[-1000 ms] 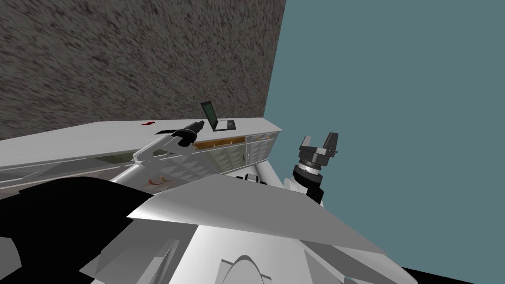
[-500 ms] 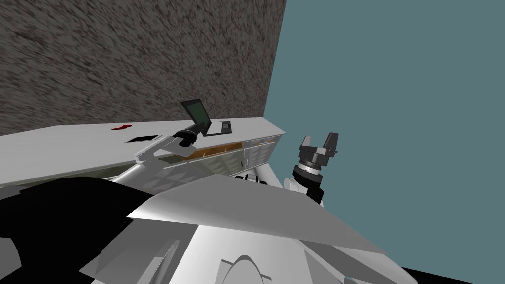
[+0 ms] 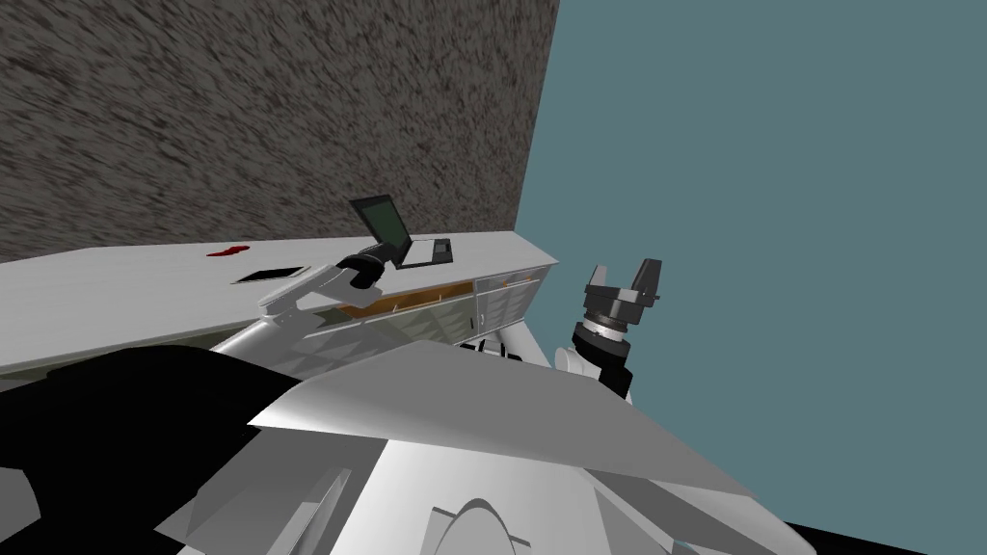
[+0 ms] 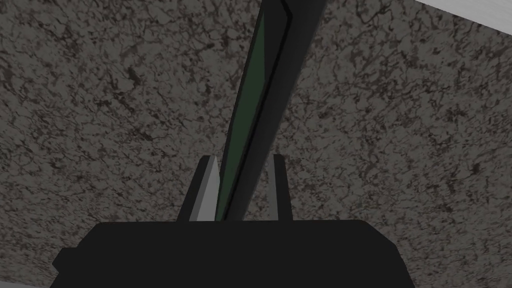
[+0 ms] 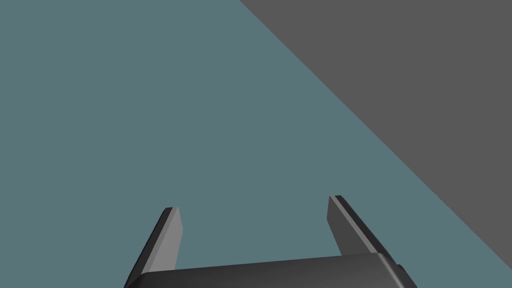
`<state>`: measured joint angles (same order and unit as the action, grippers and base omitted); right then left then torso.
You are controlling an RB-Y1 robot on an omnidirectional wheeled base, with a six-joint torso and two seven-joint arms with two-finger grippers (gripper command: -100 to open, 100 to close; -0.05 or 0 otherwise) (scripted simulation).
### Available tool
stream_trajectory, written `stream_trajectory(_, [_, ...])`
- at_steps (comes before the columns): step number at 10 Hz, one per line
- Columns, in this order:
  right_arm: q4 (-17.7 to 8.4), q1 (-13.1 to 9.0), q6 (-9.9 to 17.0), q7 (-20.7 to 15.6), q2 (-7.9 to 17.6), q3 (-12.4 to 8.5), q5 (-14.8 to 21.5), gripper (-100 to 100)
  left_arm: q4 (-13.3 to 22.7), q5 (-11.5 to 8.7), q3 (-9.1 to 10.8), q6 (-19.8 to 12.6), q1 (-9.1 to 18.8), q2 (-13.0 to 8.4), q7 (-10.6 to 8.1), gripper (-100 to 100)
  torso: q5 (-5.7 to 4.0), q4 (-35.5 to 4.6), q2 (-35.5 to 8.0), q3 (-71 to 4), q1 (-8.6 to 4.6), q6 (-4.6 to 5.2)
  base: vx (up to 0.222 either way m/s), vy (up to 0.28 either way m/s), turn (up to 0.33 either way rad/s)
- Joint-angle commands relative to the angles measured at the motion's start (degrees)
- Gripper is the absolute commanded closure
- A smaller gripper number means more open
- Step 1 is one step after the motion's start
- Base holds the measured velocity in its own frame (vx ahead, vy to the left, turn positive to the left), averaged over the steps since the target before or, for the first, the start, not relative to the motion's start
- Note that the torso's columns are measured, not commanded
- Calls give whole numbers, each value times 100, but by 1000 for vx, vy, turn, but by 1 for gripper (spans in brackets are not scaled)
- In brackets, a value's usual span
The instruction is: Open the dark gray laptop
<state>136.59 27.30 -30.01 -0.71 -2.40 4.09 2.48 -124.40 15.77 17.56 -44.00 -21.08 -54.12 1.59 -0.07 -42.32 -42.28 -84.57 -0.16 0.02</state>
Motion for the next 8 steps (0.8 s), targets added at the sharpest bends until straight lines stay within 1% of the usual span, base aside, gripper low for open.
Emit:
stream_trajectory(1, [0,0,0,0,0,0,0,0,-138,239,-91,-162,-256,-299,307,100,-1,3,4,-3,-2,3,47,-44,-4])
stream_trajectory(2, [0,0,0,0,0,0,0,0,-205,366,-139,-243,-398,-462,468,100,1,4,4,-3,3,5,53,-50,-12])
stream_trajectory(3, [0,0,0,0,0,0,0,0,-238,429,-163,-284,-469,-543,549,100,2,4,5,-3,5,5,52,-44,-9])
stream_trajectory(4, [0,0,0,0,0,0,0,0,-209,369,-132,-248,-434,-481,475,100,2,2,2,-1,9,5,21,-17,4])
stream_trajectory(5, [0,0,0,0,0,0,0,0,-241,599,-225,-350,-615,-627,679,100,6,0,-8,4,20,4,31,-18,-23])
stream_trajectory(8, [0,0,0,0,0,0,0,0,-284,929,-359,-479,-869,-832,946,100,23,24,14,-3,6,14,37,-25,-23])
